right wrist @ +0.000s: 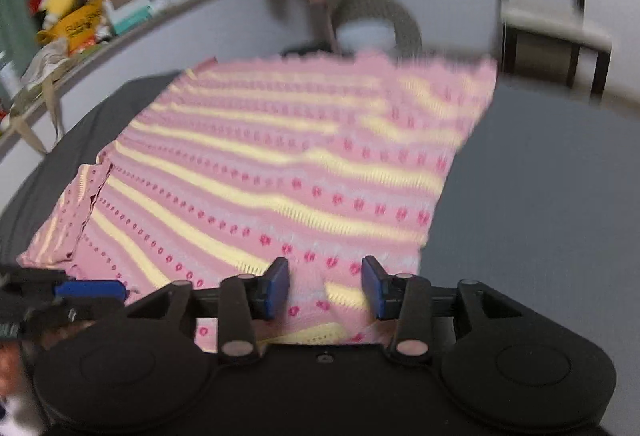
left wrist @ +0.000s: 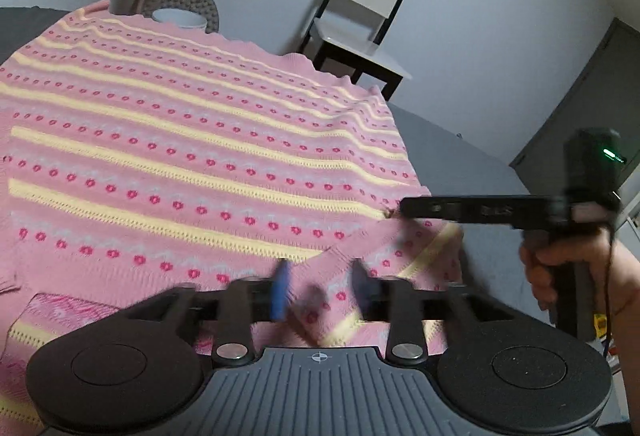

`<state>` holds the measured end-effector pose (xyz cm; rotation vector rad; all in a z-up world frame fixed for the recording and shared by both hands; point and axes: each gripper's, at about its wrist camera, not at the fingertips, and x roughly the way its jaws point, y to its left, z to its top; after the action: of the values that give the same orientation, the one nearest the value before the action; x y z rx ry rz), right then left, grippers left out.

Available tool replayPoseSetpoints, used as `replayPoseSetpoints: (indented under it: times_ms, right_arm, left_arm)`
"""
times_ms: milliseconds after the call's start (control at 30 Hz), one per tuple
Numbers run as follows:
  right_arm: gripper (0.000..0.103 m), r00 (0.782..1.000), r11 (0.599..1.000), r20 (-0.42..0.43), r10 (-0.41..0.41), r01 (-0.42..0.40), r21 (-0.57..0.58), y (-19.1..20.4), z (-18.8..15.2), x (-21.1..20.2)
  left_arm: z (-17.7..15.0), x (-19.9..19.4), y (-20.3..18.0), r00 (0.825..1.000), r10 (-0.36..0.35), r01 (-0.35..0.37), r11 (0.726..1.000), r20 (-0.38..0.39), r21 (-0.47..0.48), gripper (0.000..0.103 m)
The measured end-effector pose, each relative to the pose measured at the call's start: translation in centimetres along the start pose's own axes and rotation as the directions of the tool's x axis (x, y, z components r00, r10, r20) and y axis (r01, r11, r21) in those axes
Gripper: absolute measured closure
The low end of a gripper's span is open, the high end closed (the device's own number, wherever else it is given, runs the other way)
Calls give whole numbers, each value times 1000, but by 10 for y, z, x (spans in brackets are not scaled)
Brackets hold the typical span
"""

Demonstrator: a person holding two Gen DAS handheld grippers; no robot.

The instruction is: Fold clothes

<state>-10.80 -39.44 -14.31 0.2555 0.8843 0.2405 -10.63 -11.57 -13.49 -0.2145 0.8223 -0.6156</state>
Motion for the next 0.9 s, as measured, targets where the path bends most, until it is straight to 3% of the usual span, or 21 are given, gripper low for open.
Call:
replayPoseSetpoints:
  times_ms: [67, 167, 267, 333, 367, 433, 467, 567, 700, 800, 900]
  right_arm:
    - [96, 999, 999, -9, 41, -41, -2, -1, -2, 3]
    - [97, 994, 995, 59, 97, -95, -39, 0, -5, -5]
    - [97, 958, 979, 209, 195, -179, -95, -5, -10, -19]
    - [97, 936, 968, 259, 239, -207, -144, -5, -13, -21]
    - [96, 940, 970, 252, 229, -197, -145, -5, -14, -17]
    - [93, 969, 983, 200, 144, -116, -144, -2, -15, -4]
    - [82, 981, 987, 178, 75, -48, -152, 1, -16, 2]
    - [68, 980, 990, 197, 27, 2, -143, 2, -14, -1]
    - [53, 966, 999, 252, -50, 45, 23, -11, -1, -32]
    - [57, 981, 989, 182, -67, 40, 145, -26, 2, -51]
    - [63, 991, 994, 85, -100, 96, 53, -20, -11, -58]
  left_arm:
    - [-4, 0, 0, 1000, -8, 8, 1000, 4, 23, 55]
    - [-7, 9, -3, 1000, 6, -5, 1000, -23, 30, 55]
    - [-10, 14, -4, 999, 20, -19, 999, -33, 33, 55]
    - [-11, 14, -5, 999, 29, -28, 999, -29, 43, 55]
    - [-12, 13, -6, 999, 34, -32, 998, -28, 50, 55]
    - [-11, 11, -9, 999, 49, -48, 997, -17, 66, 55]
    - [-11, 8, -11, 998, 56, -55, 996, -5, 76, 55]
    - [-9, -2, -17, 997, 63, -68, 991, 48, 111, 55]
    - [-3, -8, -30, 996, 1, -17, 984, 90, 180, 55]
    - [-1, 1, -43, 996, -79, 67, 972, 42, 225, 55]
    - [-3, 14, -64, 993, -121, 116, 949, -1, 294, 55]
